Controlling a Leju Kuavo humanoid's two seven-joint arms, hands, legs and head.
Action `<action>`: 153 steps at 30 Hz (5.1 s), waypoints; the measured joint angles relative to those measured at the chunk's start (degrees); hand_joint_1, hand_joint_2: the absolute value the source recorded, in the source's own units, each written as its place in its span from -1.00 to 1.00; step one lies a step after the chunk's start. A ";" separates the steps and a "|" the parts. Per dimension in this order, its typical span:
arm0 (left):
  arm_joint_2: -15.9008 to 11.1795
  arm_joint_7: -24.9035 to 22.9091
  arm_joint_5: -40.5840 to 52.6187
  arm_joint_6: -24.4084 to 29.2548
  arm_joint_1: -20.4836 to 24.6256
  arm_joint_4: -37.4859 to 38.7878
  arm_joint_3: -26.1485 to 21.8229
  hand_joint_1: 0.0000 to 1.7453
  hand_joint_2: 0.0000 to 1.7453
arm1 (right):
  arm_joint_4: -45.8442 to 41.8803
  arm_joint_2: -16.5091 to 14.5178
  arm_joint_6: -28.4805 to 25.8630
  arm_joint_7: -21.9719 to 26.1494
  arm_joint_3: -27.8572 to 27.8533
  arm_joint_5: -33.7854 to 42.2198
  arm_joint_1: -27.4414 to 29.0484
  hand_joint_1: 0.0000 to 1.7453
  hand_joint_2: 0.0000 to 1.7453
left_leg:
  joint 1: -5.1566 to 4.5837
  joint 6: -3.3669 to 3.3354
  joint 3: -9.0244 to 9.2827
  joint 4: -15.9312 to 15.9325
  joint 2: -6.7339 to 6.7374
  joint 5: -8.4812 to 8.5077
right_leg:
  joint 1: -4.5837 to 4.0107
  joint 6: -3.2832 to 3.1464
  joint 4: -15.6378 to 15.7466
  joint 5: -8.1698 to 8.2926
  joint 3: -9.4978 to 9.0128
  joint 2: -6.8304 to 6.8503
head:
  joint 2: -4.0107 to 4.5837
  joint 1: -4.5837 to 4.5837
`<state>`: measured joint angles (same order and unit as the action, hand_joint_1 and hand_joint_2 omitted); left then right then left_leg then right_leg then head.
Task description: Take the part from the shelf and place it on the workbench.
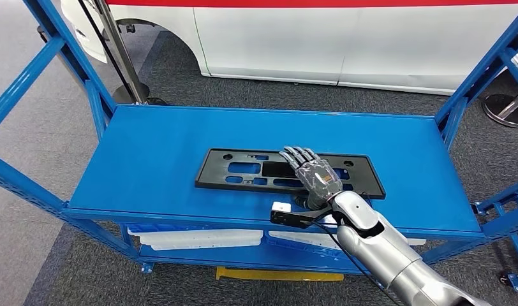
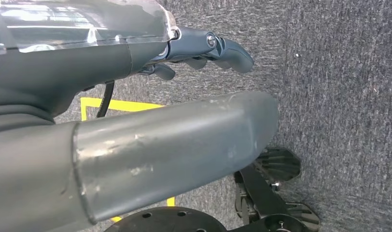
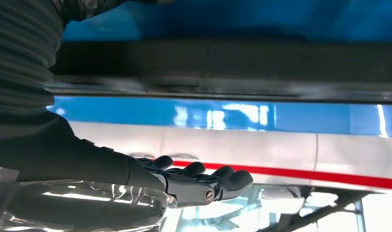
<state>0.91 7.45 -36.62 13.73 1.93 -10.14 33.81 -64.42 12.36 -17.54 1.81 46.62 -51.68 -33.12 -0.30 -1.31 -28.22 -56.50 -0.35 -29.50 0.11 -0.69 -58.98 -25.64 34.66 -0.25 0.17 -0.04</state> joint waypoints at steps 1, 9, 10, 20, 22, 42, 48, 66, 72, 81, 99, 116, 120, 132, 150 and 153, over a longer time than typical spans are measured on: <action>0.01 0.00 0.01 0.00 0.00 0.00 0.01 -1.00 -1.00 | 0.75 -0.24 -0.05 0.00 0.00 -0.05 -0.13 -1.00 1.00 | 0.00 0.00 0.00 0.00 0.00 0.00 | 0.00 0.00 0.00 0.00 0.00 0.00 | 0.00 0.00; 0.01 0.00 -0.07 0.09 0.03 0.00 0.01 -1.00 -1.00 | 5.12 -1.14 -2.39 -1.95 -0.59 -2.86 -1.37 -1.00 1.00 | -0.02 0.00 0.02 -0.01 0.01 -0.01 | 0.02 0.00 0.02 0.00 -0.01 -0.01 | 0.00 0.01; 0.01 0.00 -0.10 0.11 0.03 0.00 0.01 -1.00 -1.00 | 6.01 -1.25 -3.01 -2.01 -0.95 -3.36 -1.61 -1.00 1.00 | -0.02 0.00 0.03 -0.01 0.00 -0.01 | 0.02 0.00 0.02 0.00 -0.02 0.00 | 0.00 0.01; 0.01 0.17 -0.14 0.70 0.02 0.00 0.19 -1.00 -1.00 | 10.47 -1.46 -5.05 -1.54 -4.15 -4.45 -2.21 1.00 1.00 | -0.03 0.00 0.17 -0.02 0.00 -0.01 | 0.02 0.01 0.02 0.00 -0.18 0.03 | 0.00 0.01; 0.01 0.29 -0.07 0.70 0.02 0.00 0.32 -1.00 -1.00 | 10.56 -1.49 -5.00 -1.33 -4.34 -4.45 -2.04 1.00 1.00 | -0.03 0.00 0.17 -0.03 0.00 -0.01 | 0.02 0.01 0.02 0.00 -0.18 0.03 | 0.00 0.00; 0.01 0.35 -0.01 0.72 0.02 0.00 1.14 -1.00 -1.00 | 10.56 -1.57 -4.34 -0.79 -4.92 -4.22 -1.64 1.00 1.00 | -0.03 0.00 0.17 -0.02 0.00 -0.01 | 0.02 0.01 0.02 0.00 -0.18 0.04 | 0.00 0.00; 0.01 0.15 -0.40 0.72 0.02 0.00 1.14 -1.00 -1.00 | 10.56 -1.68 -3.97 -0.60 -4.93 -4.06 -1.64 1.00 1.00 | -0.03 -0.01 0.18 -0.03 0.00 -0.01 | 0.02 0.01 0.03 0.00 -0.19 0.03 | 0.00 0.01; 0.01 1.13 -1.93 -2.07 -0.14 0.00 0.33 -1.00 1.00 | 8.24 -2.02 -11.86 0.44 -6.62 -3.93 1.28 1.00 1.00 | -0.03 0.00 0.24 -0.02 0.00 -0.03 | 0.02 0.02 0.03 -0.01 -0.28 0.06 | 0.00 0.02; 0.01 0.77 -2.03 -2.21 -0.17 0.00 0.32 -1.00 1.00 | 6.25 -2.14 -14.41 1.37 -7.52 -4.95 2.80 1.00 1.00 | -0.03 0.00 0.23 -0.02 0.00 -0.04 | 0.02 0.03 0.04 -0.01 -0.27 0.07 | 0.00 0.01; -0.02 -0.08 -2.36 -1.37 -0.36 0.00 0.33 -1.00 1.00 | -6.83 -2.79 -21.97 7.44 -16.32 -17.10 7.41 1.00 1.00 | -0.28 -0.21 0.00 -0.53 -0.02 -0.22 | 0.13 0.29 0.09 0.10 -0.24 0.11 | 0.00 0.02; 0.02 0.17 -2.31 -1.27 -0.08 0.00 0.36 -1.00 1.00 | -11.95 3.88 -22.09 5.28 -15.02 -18.20 6.87 1.00 1.00 | 0.58 0.53 -2.32 -2.32 0.19 0.49 | 1.04 1.80 -2.19 -0.78 0.72 -0.05 | 0.00 0.02; 0.03 -0.17 -2.34 -0.80 0.28 0.00 0.40 -1.00 1.00 | -11.13 5.35 -21.95 4.21 -11.86 -14.77 5.58 1.00 1.00 | -0.32 -0.98 -0.16 -0.47 0.39 0.28 | 0.11 1.05 -0.62 4.47 4.67 0.28 | 0.00 0.00; 0.14 -0.17 -2.33 -0.74 0.26 0.00 0.40 -1.00 1.00 | -10.76 5.82 -21.90 4.09 -11.45 -13.97 5.54 1.00 1.00 | 0.08 -1.92 -2.76 0.74 0.87 3.73 | 0.39 1.96 -9.34 -4.88 7.16 0.20 | 0.00 -0.15; 0.26 -0.22 -2.49 -0.46 -0.04 0.03 0.42 -1.00 1.00 | -10.70 5.93 -20.54 4.15 -10.89 -11.81 5.60 1.00 1.00 | 0.40 0.97 -10.03 -3.40 0.78 6.47 | 0.68 0.22 -0.23 -3.49 -4.14 0.18 | 0.00 -0.07; -0.22 -0.79 -4.60 -1.29 0.01 0.09 -0.24 -1.00 1.00 | -11.18 4.17 -17.53 3.33 -9.16 -11.09 6.36 1.00 1.00 | 0.19 -1.67 -1.98 0.38 0.72 2.78 | 0.87 1.96 -7.33 -3.70 6.39 0.24 | 0.00 -0.11; -0.32 -0.78 -4.63 -1.29 -0.21 0.11 -0.26 -1.00 1.00 | -11.18 3.87 -17.35 3.18 -8.97 -10.79 6.59 1.00 1.00 | -0.02 -1.75 -5.11 -0.09 0.86 4.83 | 0.88 2.28 -16.40 -7.03 7.33 0.25 | 0.00 -0.11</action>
<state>0.59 6.68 -41.26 12.44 1.72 -10.03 33.55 -75.60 16.23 -34.89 4.99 37.65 -62.47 -26.52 -0.32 -3.06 -33.33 -56.59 0.51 -24.67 0.99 1.59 -75.38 -32.67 41.99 -0.01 0.17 -0.15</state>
